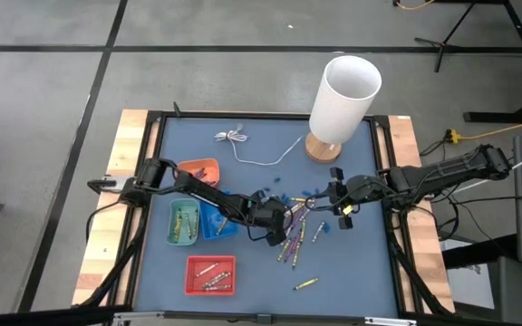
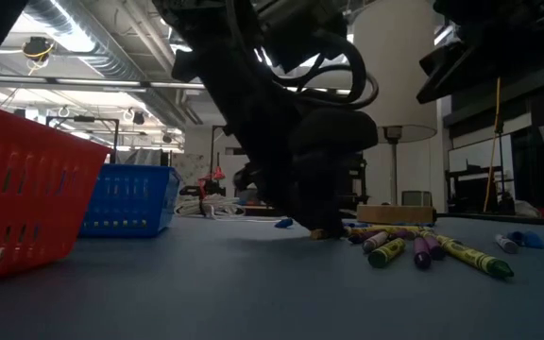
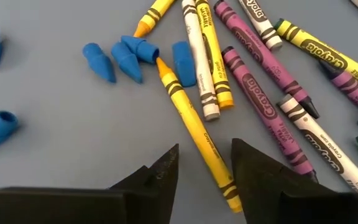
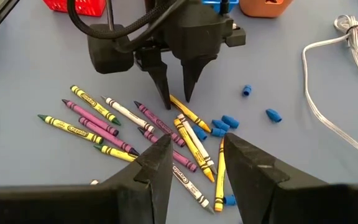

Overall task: Sort crayons
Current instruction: Put the yellow crayon into the blue basket

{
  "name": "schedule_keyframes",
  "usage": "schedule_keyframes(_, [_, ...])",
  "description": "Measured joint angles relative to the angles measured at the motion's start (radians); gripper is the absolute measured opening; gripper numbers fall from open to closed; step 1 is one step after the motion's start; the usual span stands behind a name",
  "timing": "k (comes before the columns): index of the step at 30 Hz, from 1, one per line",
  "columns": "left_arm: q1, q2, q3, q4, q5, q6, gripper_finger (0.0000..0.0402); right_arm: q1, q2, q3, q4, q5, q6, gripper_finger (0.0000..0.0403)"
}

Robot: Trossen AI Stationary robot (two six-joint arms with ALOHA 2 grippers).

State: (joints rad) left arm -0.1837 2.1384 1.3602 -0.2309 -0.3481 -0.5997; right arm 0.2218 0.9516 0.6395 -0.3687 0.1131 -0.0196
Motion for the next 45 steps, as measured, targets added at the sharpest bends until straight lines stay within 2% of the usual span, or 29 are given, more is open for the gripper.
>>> schedule_keyframes(8, [-0.001, 0.000, 0.000, -0.014, 0.003, -0.027, 0.0068, 0.000, 0.000, 0.000, 0.000, 0.000, 0.000, 0.0143])
schedule_keyframes(20, [0.013, -0.004, 0.000, -0.023, 0.007, -0.026, 0.0007, 0.000, 0.000, 0.000, 0.000, 0.000, 0.000, 0.0143])
schedule_keyframes(31, [0.016, -0.052, -0.004, -0.067, -0.008, -0.018, 0.0005, 0.000, 0.000, 0.001, -0.001, -0.001, 0.000, 0.0143])
schedule_keyframes(39, [0.006, -0.197, -0.003, -0.194, -0.004, -0.057, 0.0005, 0.000, 0.001, 0.002, -0.001, -0.001, 0.000, 0.0143])
schedule_keyframes(45, [-0.042, -0.342, -0.002, -0.395, 0.000, -0.180, 0.0005, 0.000, 0.001, 0.002, -0.010, -0.001, 0.000, 0.0143])
